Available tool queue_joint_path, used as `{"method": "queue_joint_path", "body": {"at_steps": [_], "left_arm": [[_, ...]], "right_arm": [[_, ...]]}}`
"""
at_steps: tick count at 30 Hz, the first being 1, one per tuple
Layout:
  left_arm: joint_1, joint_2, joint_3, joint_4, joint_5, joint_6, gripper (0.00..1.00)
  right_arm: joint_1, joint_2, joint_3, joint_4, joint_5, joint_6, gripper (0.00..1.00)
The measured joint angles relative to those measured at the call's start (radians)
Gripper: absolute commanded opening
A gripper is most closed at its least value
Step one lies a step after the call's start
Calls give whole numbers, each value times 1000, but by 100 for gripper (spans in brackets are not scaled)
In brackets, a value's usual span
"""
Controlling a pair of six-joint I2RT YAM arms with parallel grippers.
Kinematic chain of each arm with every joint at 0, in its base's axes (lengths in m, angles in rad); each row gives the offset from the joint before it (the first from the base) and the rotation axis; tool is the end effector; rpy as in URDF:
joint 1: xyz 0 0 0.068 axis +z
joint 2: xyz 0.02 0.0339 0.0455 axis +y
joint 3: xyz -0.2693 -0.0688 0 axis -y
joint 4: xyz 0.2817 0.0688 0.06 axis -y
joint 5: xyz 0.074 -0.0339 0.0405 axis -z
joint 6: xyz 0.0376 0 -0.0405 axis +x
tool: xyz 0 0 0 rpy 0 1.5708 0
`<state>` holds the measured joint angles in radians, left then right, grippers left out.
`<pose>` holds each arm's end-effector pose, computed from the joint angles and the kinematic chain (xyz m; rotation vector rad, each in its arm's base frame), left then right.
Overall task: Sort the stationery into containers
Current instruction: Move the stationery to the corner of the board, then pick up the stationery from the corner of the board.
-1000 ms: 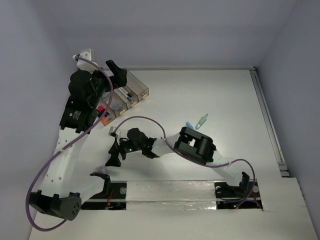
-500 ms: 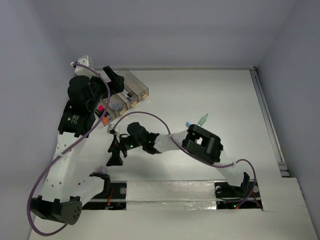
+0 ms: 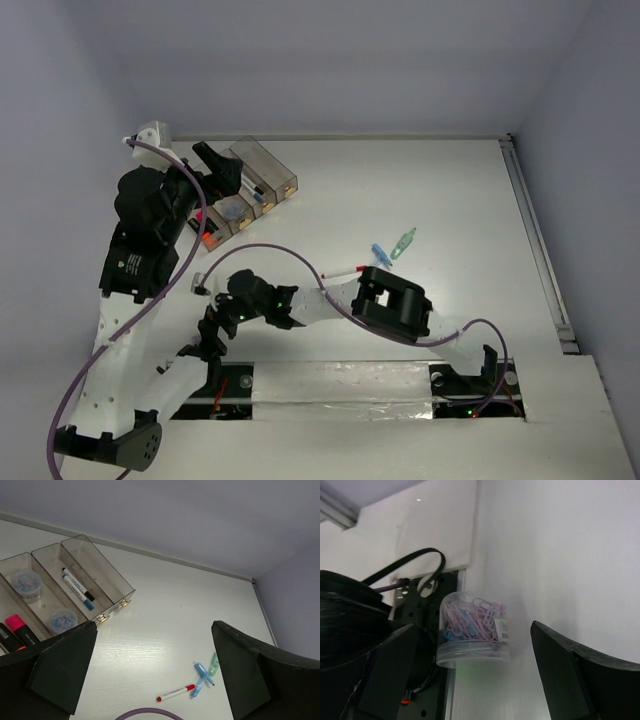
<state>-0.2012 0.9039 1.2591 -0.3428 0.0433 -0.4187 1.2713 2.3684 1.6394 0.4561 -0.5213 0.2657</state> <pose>0.2037 -0.0432 0.4807 -0.1372 1.5761 -0.5211 0.1489 0.5458 0.1300 -1.3625 1.6097 1.4862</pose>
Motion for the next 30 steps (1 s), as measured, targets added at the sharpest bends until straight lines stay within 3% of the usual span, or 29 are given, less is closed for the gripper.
{"method": "queue_joint_path", "body": {"at_steps": [10,14,16,18,20,27,30], "left_arm": [[0,-20,0,-8,30,-3,99],[0,-31,0,-8,31,-2,99],[0,-37,0,-7,31,-2,99],[0,-40,0,-6,29,-2,99],[0,-42,0,-6,27,-2,99],[0,-44,-22,13,11,0,97],[0,-49,-54,23,0,3,91]], "right_arm": [[31,16,58,-195,177,-25,95],[32,16,73,-237,201,-34,75],[32,16,69,-239,213,-34,73],[33,15,54,-224,228,-36,59],[32,6,26,-197,245,-29,53],[13,-146,-190,-163,306,-38,50],[-24,-233,-265,-179,307,-57,50]]}}
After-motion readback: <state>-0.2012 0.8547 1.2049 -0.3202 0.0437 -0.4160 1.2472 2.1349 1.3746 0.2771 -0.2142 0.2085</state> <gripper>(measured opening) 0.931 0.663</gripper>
